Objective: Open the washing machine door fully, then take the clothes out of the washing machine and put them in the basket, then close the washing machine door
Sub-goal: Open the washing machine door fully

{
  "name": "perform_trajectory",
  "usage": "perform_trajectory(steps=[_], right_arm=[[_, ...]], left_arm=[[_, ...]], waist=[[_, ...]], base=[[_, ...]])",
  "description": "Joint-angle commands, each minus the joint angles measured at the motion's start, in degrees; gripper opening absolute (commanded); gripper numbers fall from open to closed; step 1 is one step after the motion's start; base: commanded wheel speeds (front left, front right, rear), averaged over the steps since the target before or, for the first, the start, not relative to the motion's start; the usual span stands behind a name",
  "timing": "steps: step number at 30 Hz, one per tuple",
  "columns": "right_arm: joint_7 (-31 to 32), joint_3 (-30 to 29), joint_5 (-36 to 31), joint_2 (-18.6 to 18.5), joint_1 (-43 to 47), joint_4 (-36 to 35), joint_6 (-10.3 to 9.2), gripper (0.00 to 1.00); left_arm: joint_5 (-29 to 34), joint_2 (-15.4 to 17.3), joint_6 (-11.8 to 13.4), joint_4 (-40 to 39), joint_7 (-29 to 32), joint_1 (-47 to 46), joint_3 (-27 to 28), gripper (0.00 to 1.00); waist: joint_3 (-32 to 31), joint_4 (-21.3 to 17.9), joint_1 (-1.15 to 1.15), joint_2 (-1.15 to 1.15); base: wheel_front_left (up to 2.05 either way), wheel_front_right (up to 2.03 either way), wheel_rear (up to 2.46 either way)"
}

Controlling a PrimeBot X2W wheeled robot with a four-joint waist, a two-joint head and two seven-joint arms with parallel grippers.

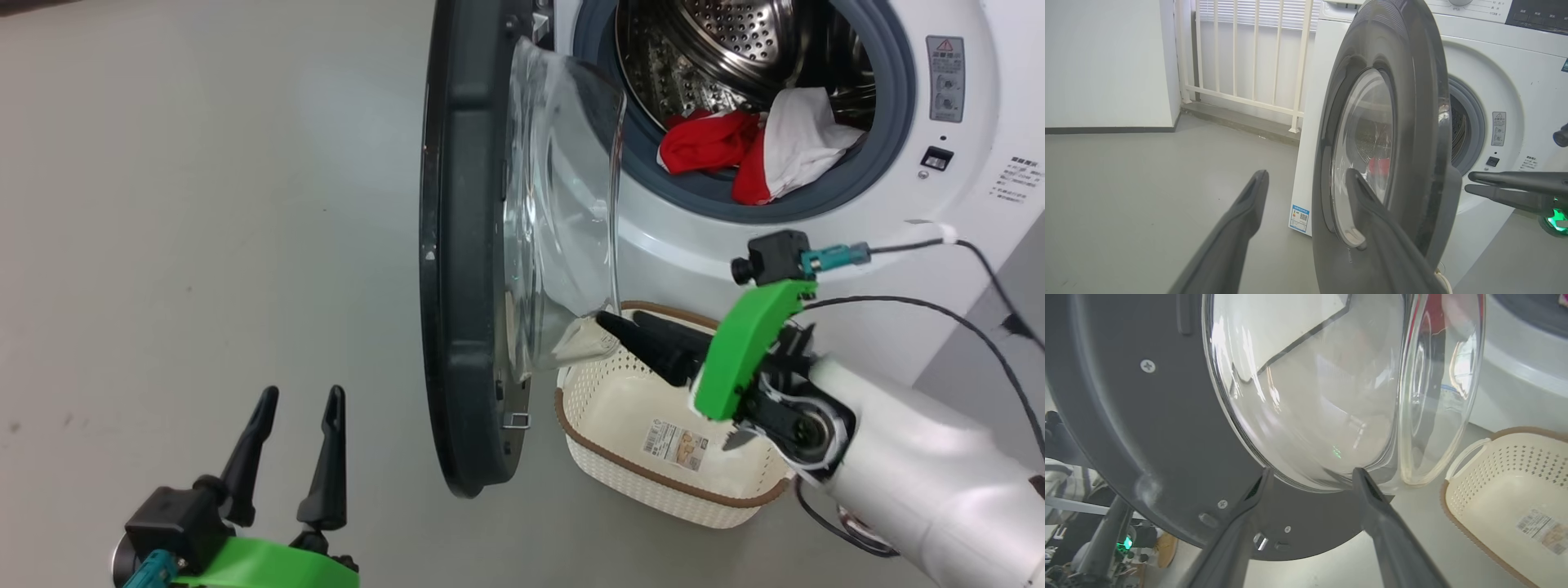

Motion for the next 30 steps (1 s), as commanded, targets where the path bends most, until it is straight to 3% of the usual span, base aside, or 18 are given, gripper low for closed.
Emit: perform_trajectory(steps=[1, 9, 15, 21, 25, 30], right_arm=[[-2.94, 0.79, -3.62, -0.7, 1.22, -0.63, 0.4, 1.0], [-17.65, 6.49, -22.02, -1.73, 1.69, 8.1, 0.4, 1.0], [-21.76, 3.22, -33.92, 1.57, 2.43, 16.4, 0.4, 1.0], [-21.87, -17.01, -51.72, 2.99, 6.93, 13.72, 0.4, 1.0], [-21.88, -32.09, -65.14, 5.33, 15.51, 7.0, 0.4, 1.0], [-21.88, -46.64, -78.92, 11.06, 26.83, -4.54, 0.4, 1.0]], left_arm=[[-0.52, 1.29, 0.24, -1.14, 0.2, -0.98, 1.59, 1.0], [-0.42, 1.9, 0.49, -1.29, 1.06, -0.2, 1.04, 1.0], [-0.37, 2.49, 0.73, -2.25, 1.1, 0.61, 1.03, 1.0], [-0.56, 2.7, 0.69, -2.5, 0.25, 1.14, 0.97, 1.0], [-0.5, 2.77, 0.66, -2.53, -0.25, 1.26, 0.68, 1.0], [-0.23, 2.73, 0.83, -2.98, -0.9, 1.43, 0.22, 1.0]], waist=[[-0.46, -0.22, 0.0, 0.0], [-2.07, -0.7, 0.0, 0.0], [-2.63, -1.03, 0.0, 0.0], [-2.66, -1.36, 0.0, 0.0], [-2.82, -1.32, 0.0, 0.0], [-2.92, -1.18, 0.0, 0.0]], base=[[0.0, 0.0, 0.0], [0.0, 0.0, 0.0], [0.0, 0.0, 0.0], [0.0, 0.0, 0.0], [0.0, 0.0, 0.0], [0.0, 0.0, 0.0]])
